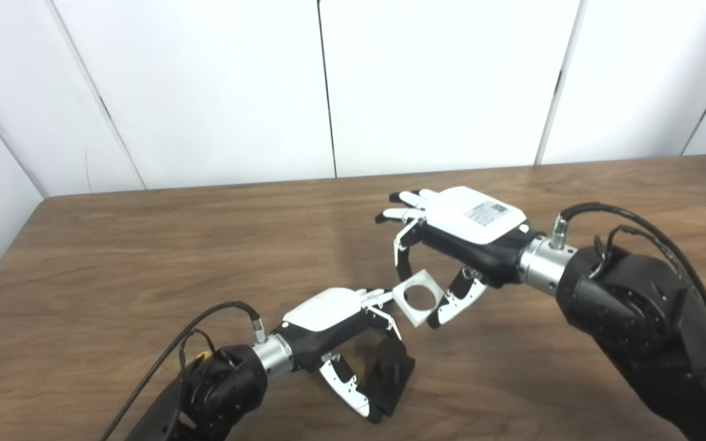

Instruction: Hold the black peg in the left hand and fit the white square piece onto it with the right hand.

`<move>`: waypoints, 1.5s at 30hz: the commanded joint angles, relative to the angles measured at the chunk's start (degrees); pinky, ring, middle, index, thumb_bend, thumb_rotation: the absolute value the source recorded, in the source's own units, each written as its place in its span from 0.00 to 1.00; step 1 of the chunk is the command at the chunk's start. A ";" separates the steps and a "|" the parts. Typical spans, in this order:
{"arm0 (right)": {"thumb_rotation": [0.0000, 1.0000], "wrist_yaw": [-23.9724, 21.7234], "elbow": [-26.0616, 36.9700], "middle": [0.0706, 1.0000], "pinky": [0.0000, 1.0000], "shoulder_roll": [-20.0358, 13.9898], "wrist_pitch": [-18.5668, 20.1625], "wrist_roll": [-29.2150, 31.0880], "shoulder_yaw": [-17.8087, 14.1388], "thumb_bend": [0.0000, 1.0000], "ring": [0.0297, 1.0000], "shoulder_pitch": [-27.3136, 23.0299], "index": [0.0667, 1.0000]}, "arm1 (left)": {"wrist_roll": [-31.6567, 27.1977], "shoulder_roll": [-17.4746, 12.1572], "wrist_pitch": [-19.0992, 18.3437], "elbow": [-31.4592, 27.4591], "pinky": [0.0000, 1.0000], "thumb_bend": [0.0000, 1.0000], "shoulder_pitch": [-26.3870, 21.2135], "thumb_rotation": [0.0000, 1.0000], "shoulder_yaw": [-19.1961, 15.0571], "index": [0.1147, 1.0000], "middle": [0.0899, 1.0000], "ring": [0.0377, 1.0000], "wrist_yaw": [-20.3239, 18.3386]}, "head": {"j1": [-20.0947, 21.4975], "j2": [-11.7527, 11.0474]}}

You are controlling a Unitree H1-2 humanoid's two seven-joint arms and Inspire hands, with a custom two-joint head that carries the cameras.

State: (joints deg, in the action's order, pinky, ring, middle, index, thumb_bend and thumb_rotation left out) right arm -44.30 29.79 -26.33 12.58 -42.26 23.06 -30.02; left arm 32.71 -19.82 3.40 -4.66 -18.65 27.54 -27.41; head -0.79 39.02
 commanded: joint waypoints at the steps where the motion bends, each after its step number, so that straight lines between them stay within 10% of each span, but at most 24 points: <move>1: 0.14 0.30 2.13 0.92 1.00 0.64 -0.82 -0.57 -0.98 0.53 1.00 -1.55 0.45 | 2.19 -0.74 -0.82 1.50 1.00 0.94 -0.84 0.26 0.39 0.50 1.00 1.00 -0.81 | -0.08 0.06; 45: 0.14 -1.68 -0.60 0.95 1.00 6.22 -4.42 -3.89 1.98 0.53 1.00 3.02 0.45 | 2.60 -0.51 -0.54 0.67 1.00 0.93 -1.15 0.28 0.56 0.52 1.00 1.00 -0.61 | -0.36 1.20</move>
State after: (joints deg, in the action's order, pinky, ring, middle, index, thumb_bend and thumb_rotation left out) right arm -47.09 28.42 -20.58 8.95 -45.98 25.91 -25.62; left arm 32.73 -19.63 3.82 -4.12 -18.97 27.70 -27.17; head -1.14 40.17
